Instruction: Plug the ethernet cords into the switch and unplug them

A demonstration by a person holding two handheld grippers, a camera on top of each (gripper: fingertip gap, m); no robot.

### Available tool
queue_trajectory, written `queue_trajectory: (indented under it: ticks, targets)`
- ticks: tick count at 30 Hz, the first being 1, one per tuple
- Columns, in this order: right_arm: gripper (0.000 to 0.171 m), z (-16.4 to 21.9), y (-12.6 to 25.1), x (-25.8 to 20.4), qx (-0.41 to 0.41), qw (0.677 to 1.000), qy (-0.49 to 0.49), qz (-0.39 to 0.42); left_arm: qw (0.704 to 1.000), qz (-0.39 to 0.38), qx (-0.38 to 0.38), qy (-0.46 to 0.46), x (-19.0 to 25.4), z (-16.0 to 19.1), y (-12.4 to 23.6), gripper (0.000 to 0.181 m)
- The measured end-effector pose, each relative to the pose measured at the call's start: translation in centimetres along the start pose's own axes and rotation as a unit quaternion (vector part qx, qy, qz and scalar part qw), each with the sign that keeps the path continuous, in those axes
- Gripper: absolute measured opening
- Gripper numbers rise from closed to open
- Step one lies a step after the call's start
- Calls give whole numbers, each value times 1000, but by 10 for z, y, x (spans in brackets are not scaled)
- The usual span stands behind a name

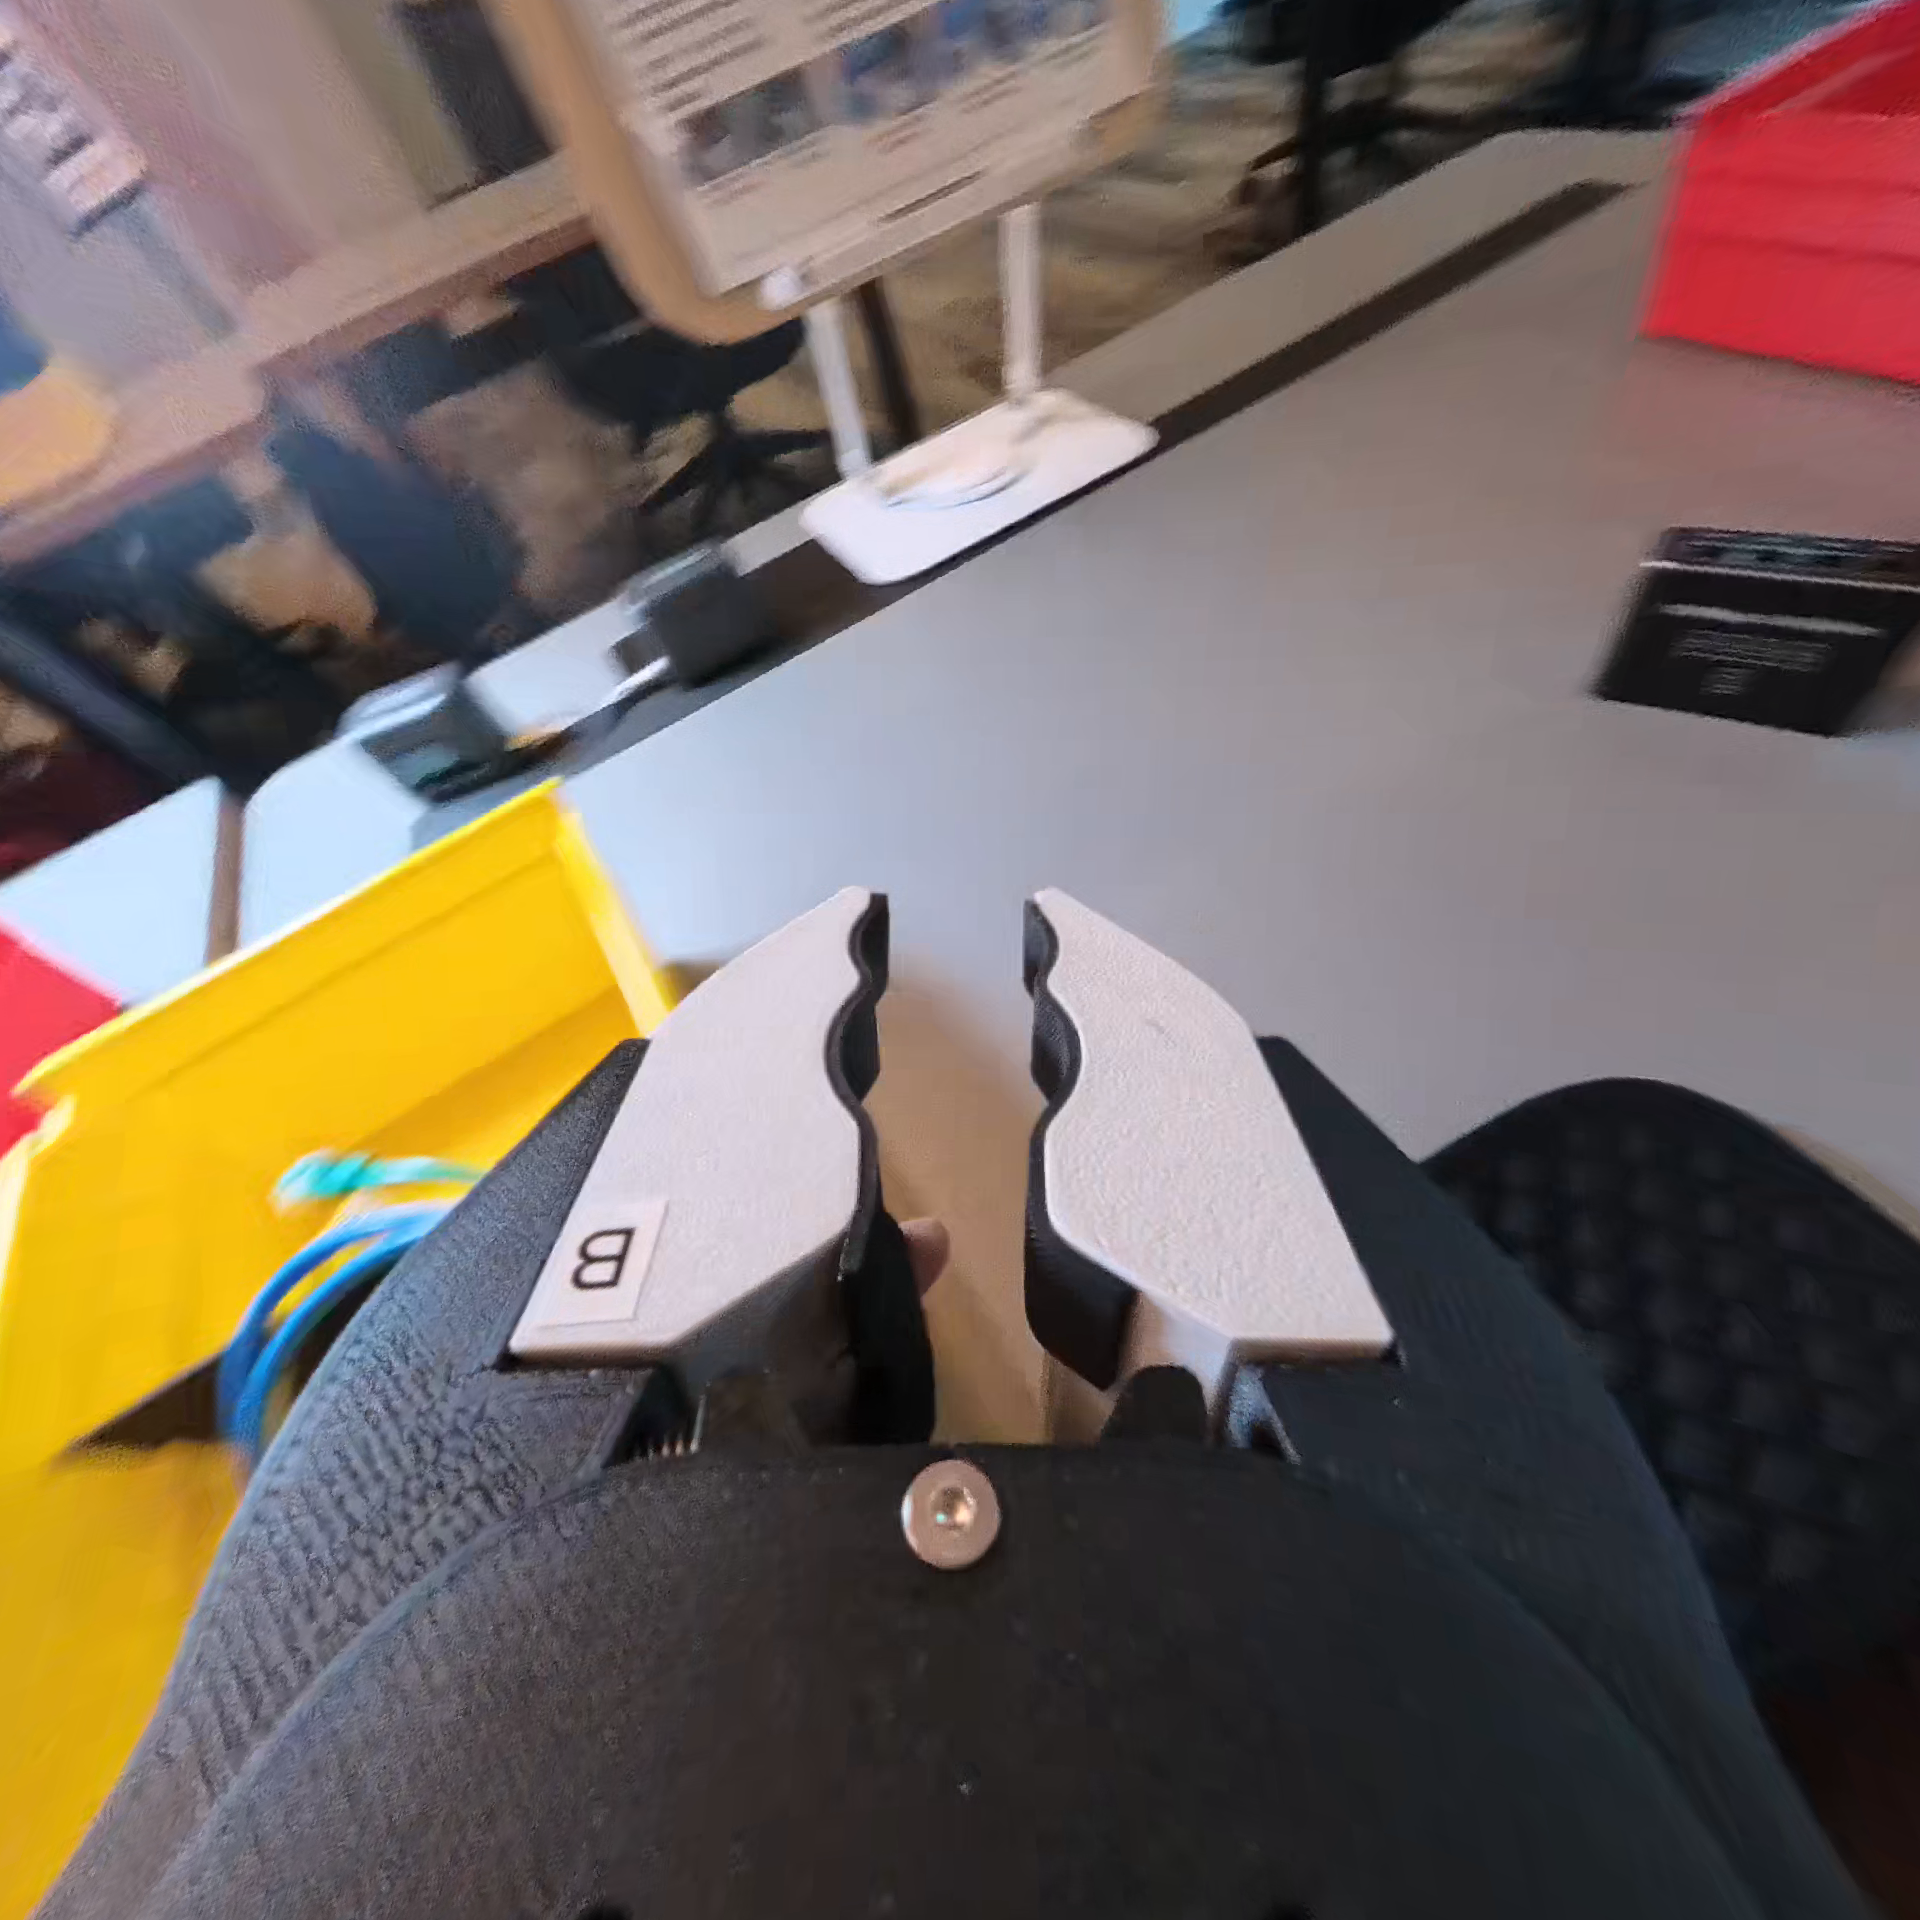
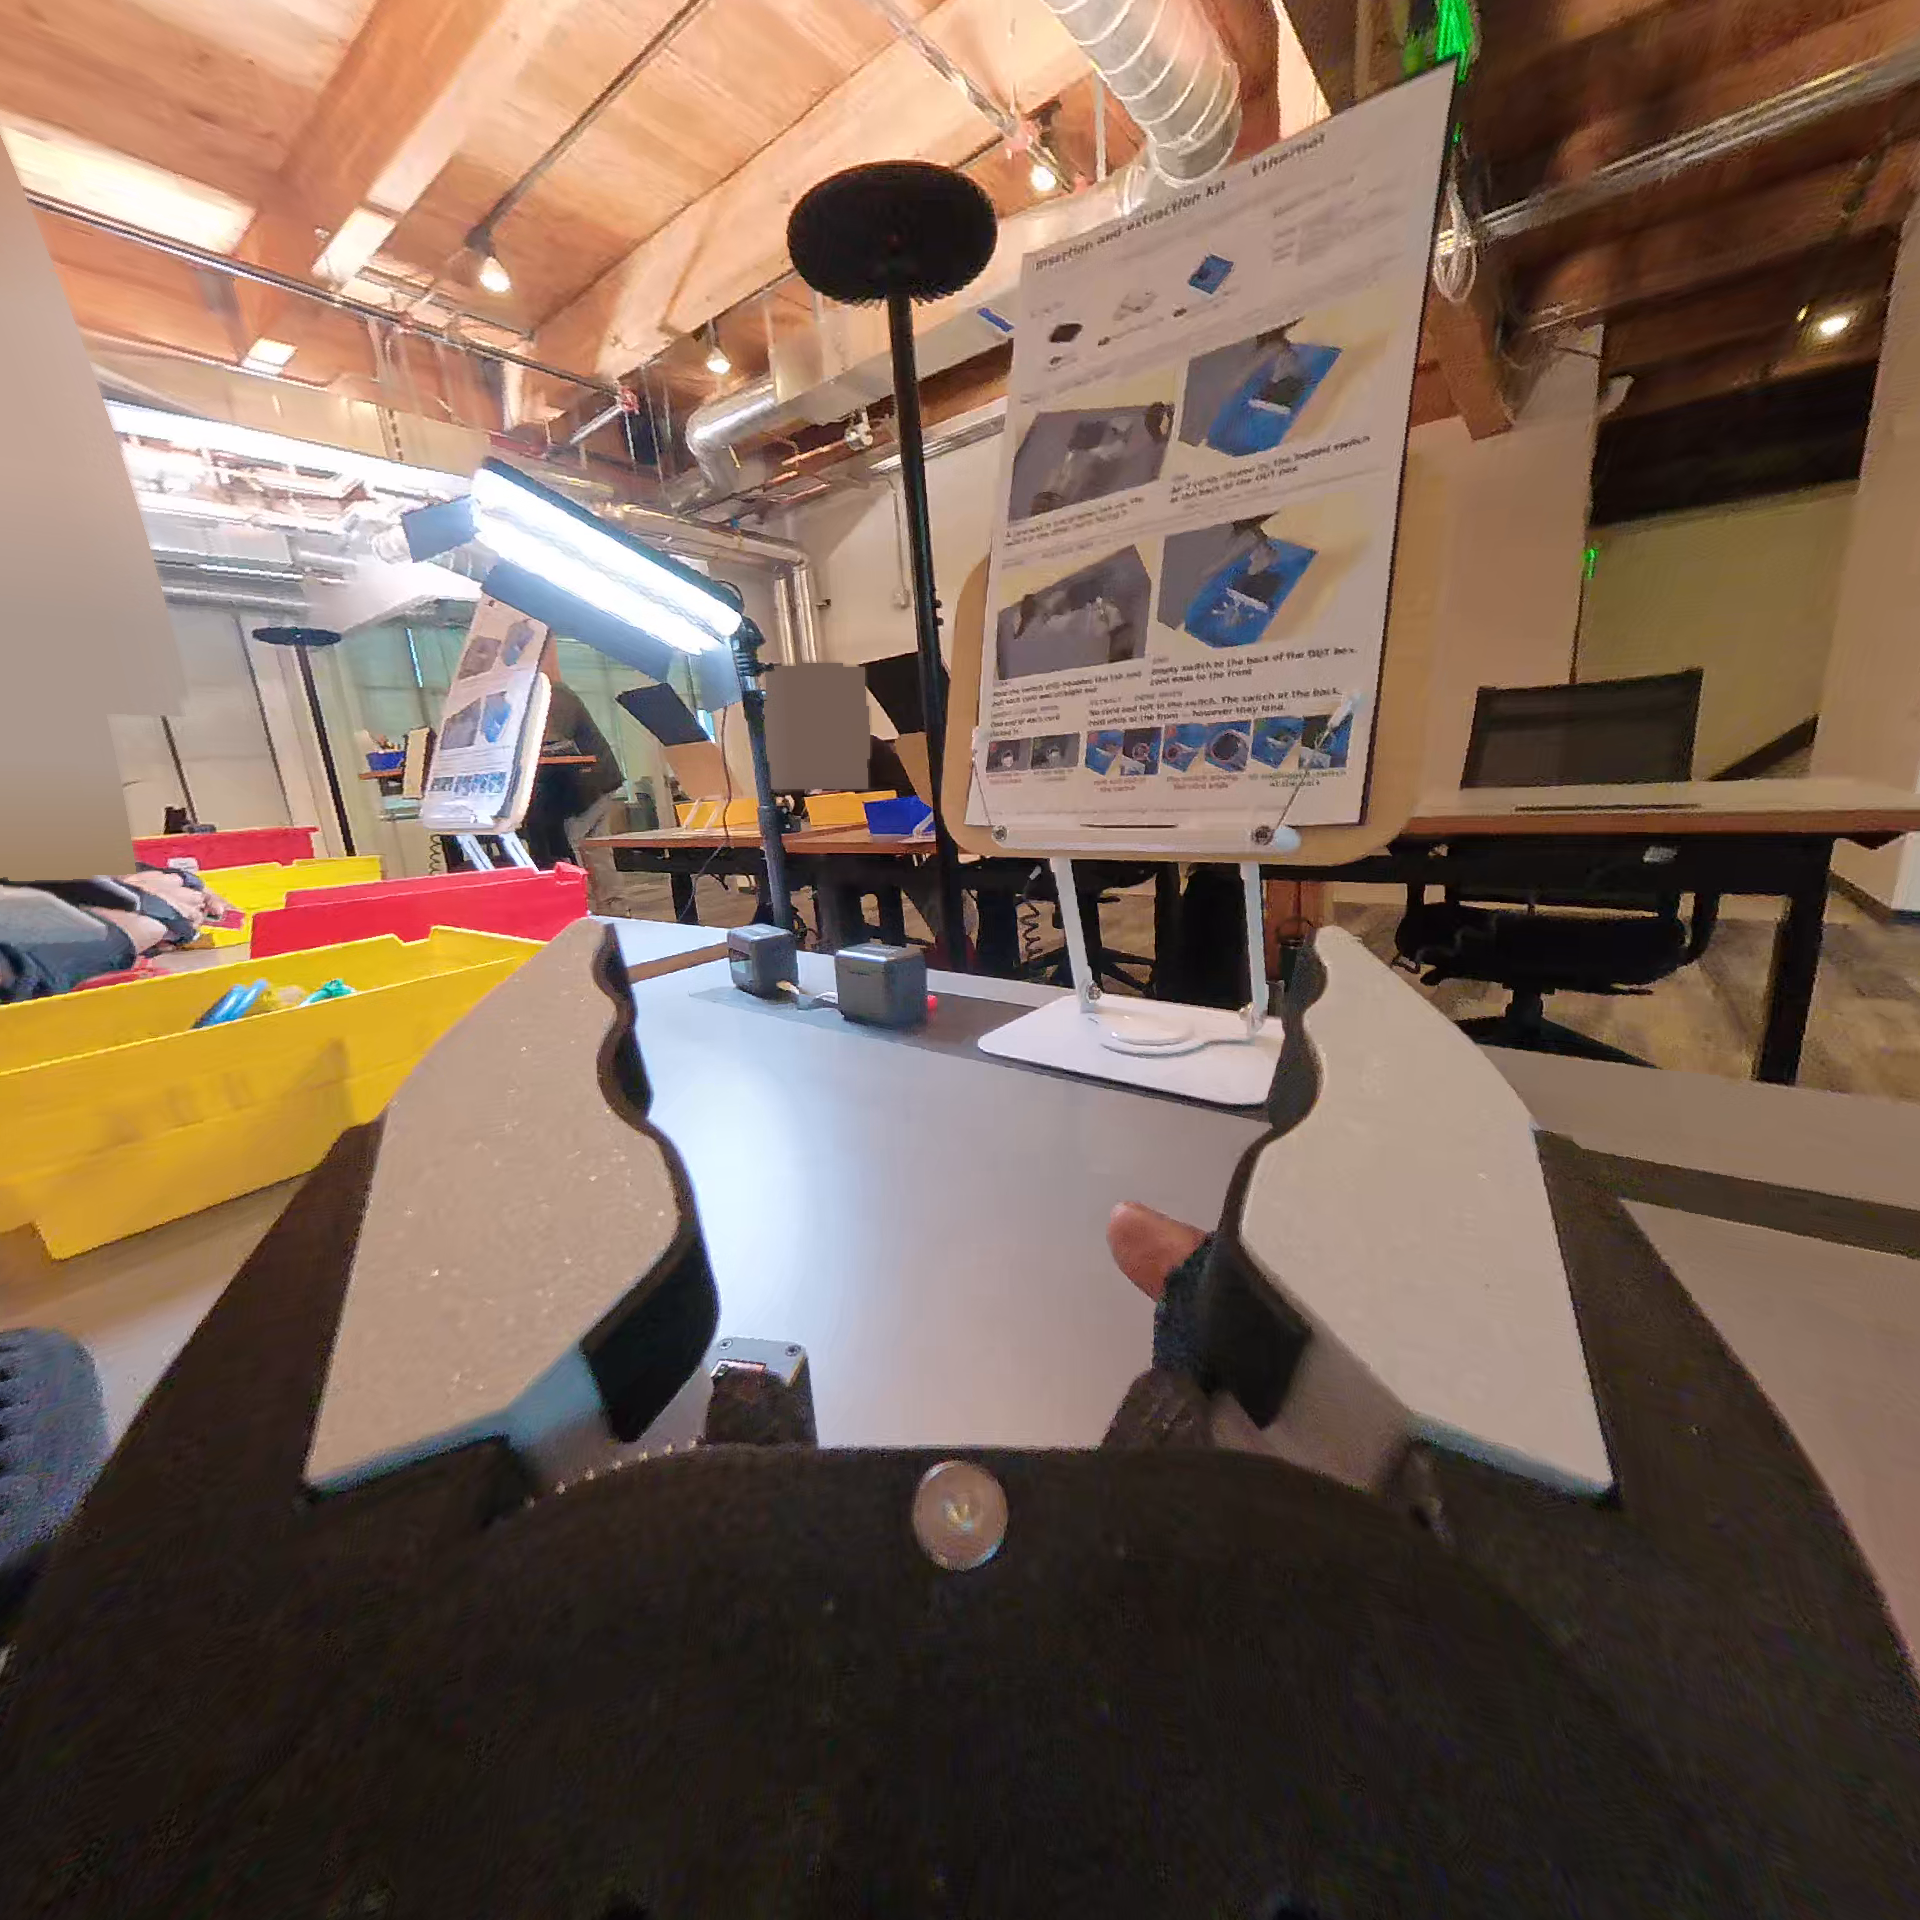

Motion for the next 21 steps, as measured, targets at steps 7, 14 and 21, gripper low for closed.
queue_trajectory:
  ticks: [7, 14, 21]
  targets:
    - [114, 5, 1, -3, -10, 1000, -8, 0, 958, -47, -182, 216, -150, 56, -1, 54]
    - [110, 0, 6, 6, -4, 1000, -22, 19, 879, -61, -362, 306, -203, 119, -26, 53]
    - [101, -9, 12, 16, 18, 997, -64, 39, 868, -38, -400, 291, -186, 137, -41, 36]
Point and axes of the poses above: each gripper's, where its closed fingertips meet, y back along the fingers, z out of its underside, x = y × z across the jaws, the point moved 2 cm from there along y, back along the fingers, and after that the axes turned 11 degrees about x, right-handed, at the moved point
